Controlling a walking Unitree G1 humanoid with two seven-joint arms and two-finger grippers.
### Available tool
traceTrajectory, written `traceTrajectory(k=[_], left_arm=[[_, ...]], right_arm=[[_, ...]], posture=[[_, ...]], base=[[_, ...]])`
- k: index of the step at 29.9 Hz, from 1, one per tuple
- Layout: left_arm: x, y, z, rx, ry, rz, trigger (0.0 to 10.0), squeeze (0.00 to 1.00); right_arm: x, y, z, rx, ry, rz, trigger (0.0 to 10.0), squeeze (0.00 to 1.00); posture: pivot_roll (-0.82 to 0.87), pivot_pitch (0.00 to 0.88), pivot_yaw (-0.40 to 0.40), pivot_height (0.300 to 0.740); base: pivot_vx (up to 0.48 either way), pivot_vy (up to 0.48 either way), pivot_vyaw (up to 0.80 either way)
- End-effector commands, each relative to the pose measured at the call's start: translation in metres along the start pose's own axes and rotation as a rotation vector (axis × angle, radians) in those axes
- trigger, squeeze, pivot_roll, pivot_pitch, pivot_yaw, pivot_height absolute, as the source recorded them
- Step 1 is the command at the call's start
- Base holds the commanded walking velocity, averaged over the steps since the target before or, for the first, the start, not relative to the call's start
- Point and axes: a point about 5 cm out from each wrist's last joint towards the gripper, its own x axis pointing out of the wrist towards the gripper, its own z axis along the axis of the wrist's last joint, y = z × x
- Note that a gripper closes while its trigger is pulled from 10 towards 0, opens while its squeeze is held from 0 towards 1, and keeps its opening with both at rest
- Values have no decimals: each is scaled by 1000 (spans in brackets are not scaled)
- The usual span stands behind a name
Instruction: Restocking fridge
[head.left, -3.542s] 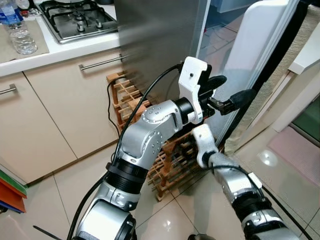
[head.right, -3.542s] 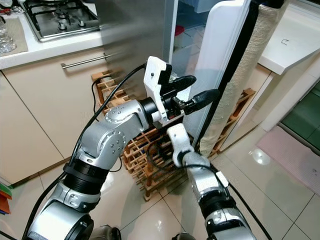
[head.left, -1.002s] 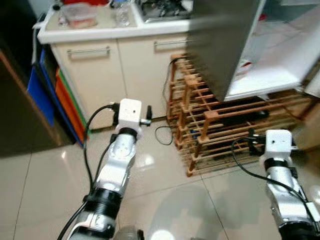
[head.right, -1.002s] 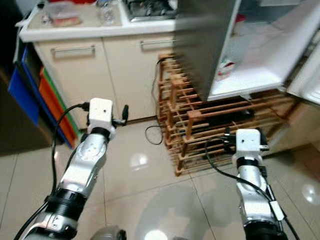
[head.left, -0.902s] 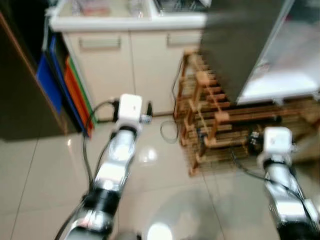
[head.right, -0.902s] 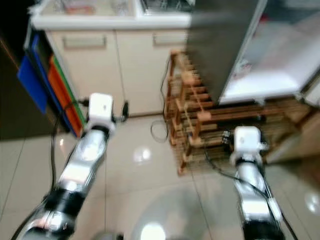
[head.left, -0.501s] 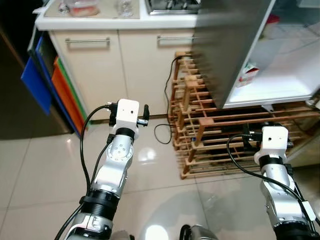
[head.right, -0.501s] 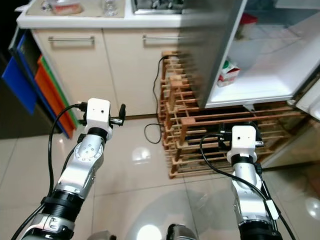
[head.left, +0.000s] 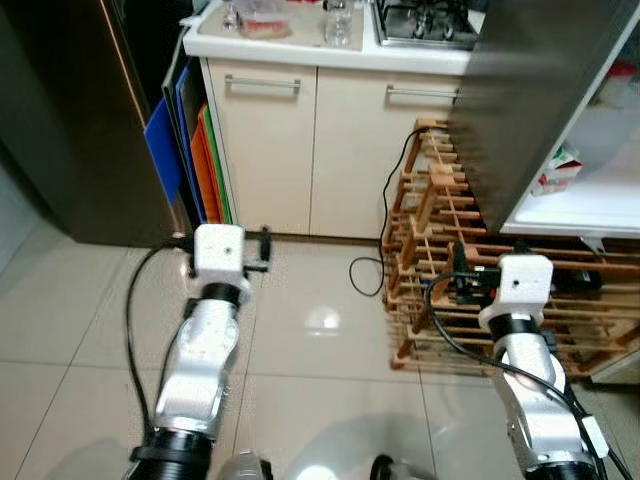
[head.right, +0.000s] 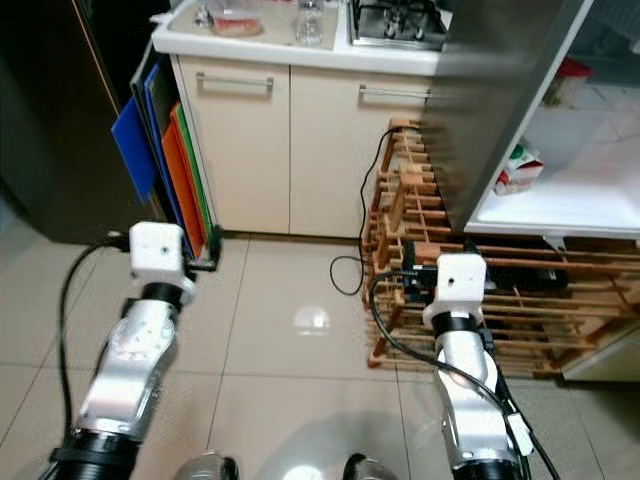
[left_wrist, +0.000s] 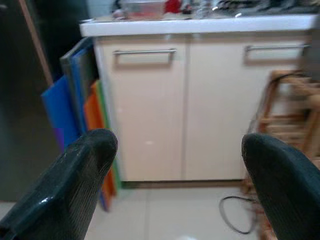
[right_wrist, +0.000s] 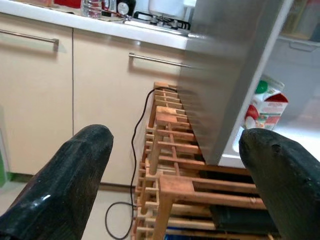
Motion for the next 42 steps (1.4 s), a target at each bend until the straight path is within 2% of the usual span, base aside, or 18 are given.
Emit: traceTrajectory(k=[1,9,16,21,26,42], left_arm=[[1,4,2,-2,-6,15,10000,0],[5,9,-3,29,48,9,10000,0],[10,3,5,47,1,-15,10000,0],[16,7,14,55,-40,-24,10000,0],[20,9,17,62,-53,-17,10000,0],[21,11,18,58,-63,-13,10000,0]], right_arm=[[1,-1,3,6,-2,3,10000,0],[1,-2,0,1,5,2,10000,0],[3,-1,1,-2,0,5,10000,0],[17,-4,11,2,-46,-29,10000,0],[23,-5,16,3,-60,-33,10000,0],[24,0,12,-1,-48,-12,10000,0]], posture=[[61,44,-37,732],[55,37,-29,732],[61,25,-23,732],[66,17,-10,732],[66,20,-10,732],[65,24,-10,732]], base=[[480,0,0],[480,0,0],[480,0,0],[480,0,0],[480,0,0],[480,0,0]])
